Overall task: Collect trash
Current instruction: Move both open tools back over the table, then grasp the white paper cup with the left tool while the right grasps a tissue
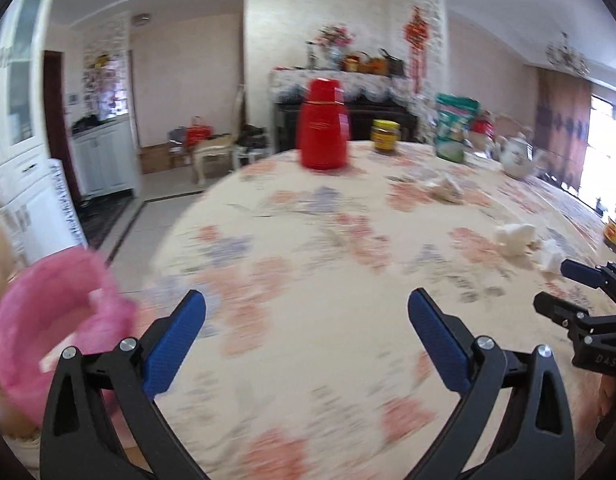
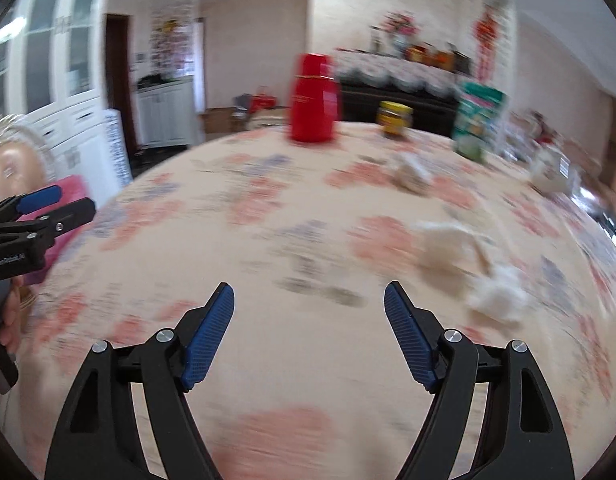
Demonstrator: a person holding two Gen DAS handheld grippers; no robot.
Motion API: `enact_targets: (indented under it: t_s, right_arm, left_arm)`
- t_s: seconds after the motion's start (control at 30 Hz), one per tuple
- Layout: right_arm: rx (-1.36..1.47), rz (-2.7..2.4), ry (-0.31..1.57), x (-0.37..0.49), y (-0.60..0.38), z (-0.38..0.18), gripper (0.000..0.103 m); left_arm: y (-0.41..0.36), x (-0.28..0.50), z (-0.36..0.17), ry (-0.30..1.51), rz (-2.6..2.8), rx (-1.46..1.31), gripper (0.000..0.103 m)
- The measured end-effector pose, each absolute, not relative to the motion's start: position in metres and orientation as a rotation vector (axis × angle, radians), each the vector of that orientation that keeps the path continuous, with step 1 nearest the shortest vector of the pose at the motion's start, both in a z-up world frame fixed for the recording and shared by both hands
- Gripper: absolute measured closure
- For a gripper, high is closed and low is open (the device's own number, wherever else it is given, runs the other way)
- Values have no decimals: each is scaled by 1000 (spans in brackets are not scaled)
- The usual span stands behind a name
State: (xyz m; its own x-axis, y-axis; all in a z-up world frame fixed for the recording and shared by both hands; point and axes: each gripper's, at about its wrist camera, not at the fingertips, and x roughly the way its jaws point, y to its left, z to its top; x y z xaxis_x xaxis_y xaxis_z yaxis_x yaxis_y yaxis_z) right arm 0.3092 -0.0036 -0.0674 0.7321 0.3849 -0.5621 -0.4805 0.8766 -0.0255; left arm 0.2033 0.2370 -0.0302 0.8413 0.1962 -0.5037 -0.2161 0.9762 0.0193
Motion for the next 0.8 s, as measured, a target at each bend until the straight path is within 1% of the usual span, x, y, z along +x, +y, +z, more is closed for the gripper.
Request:
enact_targets:
  t_s: [0.23,0.43,0.53,0.8]
  right_arm:
    - [-100,326,620,357,-98,-76,30]
    - [-25,216,715,401,-154,-92,30]
    - [-18,206,744,413,-159,-100,30]
    - [-85,261,778,438,-129,-103,30]
  left_arm:
    - [167,286,-37,583,86,11,5]
    - [141,346,-45,636,47,21,5]
    - [138,377,-51,658,50,-7,5]
    - [132,452,-63,711,62,-42,5]
